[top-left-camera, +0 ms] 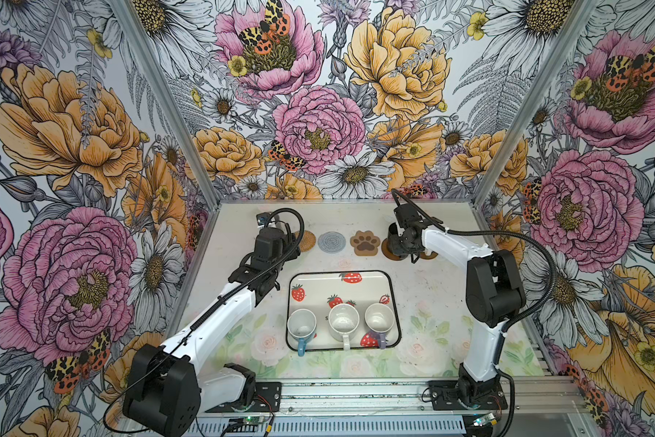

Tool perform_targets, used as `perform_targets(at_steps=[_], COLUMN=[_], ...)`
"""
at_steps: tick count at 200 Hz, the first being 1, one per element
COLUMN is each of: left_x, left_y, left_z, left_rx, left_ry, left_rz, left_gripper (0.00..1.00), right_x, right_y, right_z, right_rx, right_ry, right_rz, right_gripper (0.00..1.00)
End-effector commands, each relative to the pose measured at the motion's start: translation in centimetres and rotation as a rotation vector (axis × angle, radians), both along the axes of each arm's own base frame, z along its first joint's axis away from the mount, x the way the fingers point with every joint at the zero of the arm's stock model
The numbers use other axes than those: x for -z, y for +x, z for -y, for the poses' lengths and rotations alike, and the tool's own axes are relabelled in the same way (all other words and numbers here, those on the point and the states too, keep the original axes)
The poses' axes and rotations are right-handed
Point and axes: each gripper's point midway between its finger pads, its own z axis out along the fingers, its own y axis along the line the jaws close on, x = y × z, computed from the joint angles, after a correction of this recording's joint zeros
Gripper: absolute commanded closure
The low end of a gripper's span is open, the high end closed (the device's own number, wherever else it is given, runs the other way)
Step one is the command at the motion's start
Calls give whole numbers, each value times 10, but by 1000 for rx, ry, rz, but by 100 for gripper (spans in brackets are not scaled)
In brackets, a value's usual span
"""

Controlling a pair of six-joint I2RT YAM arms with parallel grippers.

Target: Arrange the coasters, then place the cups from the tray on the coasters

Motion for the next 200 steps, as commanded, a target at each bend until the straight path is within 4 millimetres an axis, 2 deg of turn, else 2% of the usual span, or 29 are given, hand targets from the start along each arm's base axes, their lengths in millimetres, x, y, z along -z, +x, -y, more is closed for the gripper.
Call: perform_targets(at_steps=[1,89,130,147,186,200], left_x=[-13,-16,-17,-17,-16,-17], left_y=[2,2,2,2,1,1], left_z=[0,1,0,0,0,0], left_rx=[3,6,4,6,6,7], left_ry=[-9,-10,-8,-7,-8,-9], left_rz=[35,39,41,41,39,40], left_gripper=[29,29,29,29,29,29], right_x=[-27,-19,-21,-22,-24,-23], right_y=[23,16,12,10,8,7], right_z=[-5,-8,-11,-11,-9,-9], right_rx=[15,12,12,13,16,18], right_ry=[36,56,83,84,80,81], right_rz=[117,90,85,86,88,86], right_gripper=[100,100,80,74,72,68])
